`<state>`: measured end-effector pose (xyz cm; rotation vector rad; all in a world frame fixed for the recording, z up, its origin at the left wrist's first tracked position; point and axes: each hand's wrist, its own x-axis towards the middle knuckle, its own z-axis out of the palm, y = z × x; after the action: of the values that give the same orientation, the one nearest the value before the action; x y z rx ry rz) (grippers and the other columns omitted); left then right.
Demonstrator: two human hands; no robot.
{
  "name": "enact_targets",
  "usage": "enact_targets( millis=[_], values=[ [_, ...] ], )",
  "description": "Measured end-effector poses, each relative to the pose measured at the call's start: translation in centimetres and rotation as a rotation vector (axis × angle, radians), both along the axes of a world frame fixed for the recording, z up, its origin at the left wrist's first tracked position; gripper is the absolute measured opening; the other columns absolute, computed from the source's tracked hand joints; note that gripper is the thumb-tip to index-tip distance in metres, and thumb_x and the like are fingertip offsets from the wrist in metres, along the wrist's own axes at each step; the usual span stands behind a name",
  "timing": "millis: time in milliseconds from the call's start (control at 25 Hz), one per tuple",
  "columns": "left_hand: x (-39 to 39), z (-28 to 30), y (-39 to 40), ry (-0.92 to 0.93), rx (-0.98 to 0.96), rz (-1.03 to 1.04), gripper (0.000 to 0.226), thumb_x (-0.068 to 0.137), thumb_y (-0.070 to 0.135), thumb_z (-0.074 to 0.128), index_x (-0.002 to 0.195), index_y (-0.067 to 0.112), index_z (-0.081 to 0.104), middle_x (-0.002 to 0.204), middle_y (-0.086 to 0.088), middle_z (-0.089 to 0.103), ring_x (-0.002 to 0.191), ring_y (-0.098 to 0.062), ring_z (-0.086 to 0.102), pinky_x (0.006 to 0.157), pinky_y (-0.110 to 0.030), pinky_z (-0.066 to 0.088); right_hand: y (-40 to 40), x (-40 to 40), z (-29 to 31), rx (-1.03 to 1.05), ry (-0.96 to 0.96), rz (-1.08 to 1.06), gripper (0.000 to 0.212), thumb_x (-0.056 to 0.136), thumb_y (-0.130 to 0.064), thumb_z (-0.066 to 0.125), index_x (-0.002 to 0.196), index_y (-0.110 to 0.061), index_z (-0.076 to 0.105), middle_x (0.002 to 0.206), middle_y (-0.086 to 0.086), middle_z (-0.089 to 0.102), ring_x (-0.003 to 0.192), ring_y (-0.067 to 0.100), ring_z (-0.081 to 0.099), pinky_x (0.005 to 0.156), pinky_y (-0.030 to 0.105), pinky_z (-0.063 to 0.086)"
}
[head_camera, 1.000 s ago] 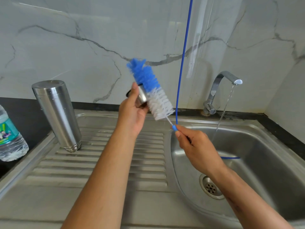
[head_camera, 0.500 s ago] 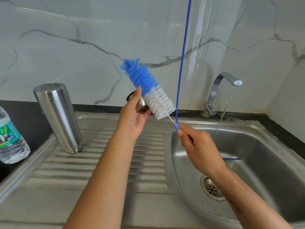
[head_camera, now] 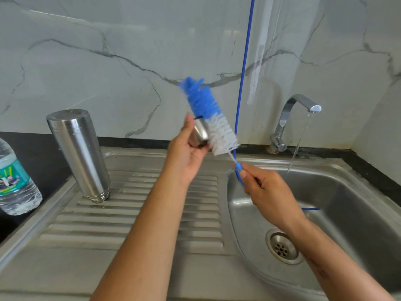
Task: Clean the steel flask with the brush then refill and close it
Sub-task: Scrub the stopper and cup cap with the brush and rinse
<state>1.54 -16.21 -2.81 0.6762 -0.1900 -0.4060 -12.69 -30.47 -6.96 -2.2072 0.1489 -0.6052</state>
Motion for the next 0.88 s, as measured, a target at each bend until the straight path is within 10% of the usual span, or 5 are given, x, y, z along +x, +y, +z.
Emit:
enact_targets(
  millis=[440, 720, 880],
  values=[
    [0.0, 0.3, 0.9, -0.007, 0.057, 0.124, 0.037, 0.097, 0.036, 0.066, 0.116, 0.004, 0.064, 0.124, -0.021, 0.070, 0.113, -0.033, 0.071, 0.098, -0.051, 0.057, 0.3, 0.0, -0.2, -0.039, -0.083, -0.036, 0.029, 0.106, -0.022, 0.053, 0.128, -0.028, 0.070, 0.062, -0.003, 0.038, 0.057, 0.009, 0.030, 0.053, 0.023, 0.031],
    [-0.1, 0.1, 0.7, -0.050, 0.578, 0.144, 0.057, 0.081, 0.066, 0.073, 0.115, 0.021, 0.067, 0.115, 0.005, 0.071, 0.111, -0.016, 0.066, 0.085, -0.037, 0.053, 0.6, 0.0, 0.0, 0.055, -0.103, -0.058, 0.022, 0.107, -0.017, 0.048, 0.112, -0.026, 0.068, 0.066, 0.013, 0.054, 0.051, 0.005, 0.037, 0.047, 0.019, 0.033],
    [0.2, 0.2, 0.8, -0.008, 0.419, 0.103, 0.035, 0.084, 0.035, 0.083, 0.100, 0.007, 0.070, 0.096, -0.006, 0.077, 0.099, -0.021, 0.072, 0.084, -0.035, 0.061, 0.2, 0.1, -0.2, 0.081, -0.088, -0.089, 0.022, 0.107, -0.018, 0.048, 0.113, -0.026, 0.067, 0.060, 0.000, 0.050, 0.050, 0.005, 0.039, 0.047, 0.018, 0.034]
  ],
)
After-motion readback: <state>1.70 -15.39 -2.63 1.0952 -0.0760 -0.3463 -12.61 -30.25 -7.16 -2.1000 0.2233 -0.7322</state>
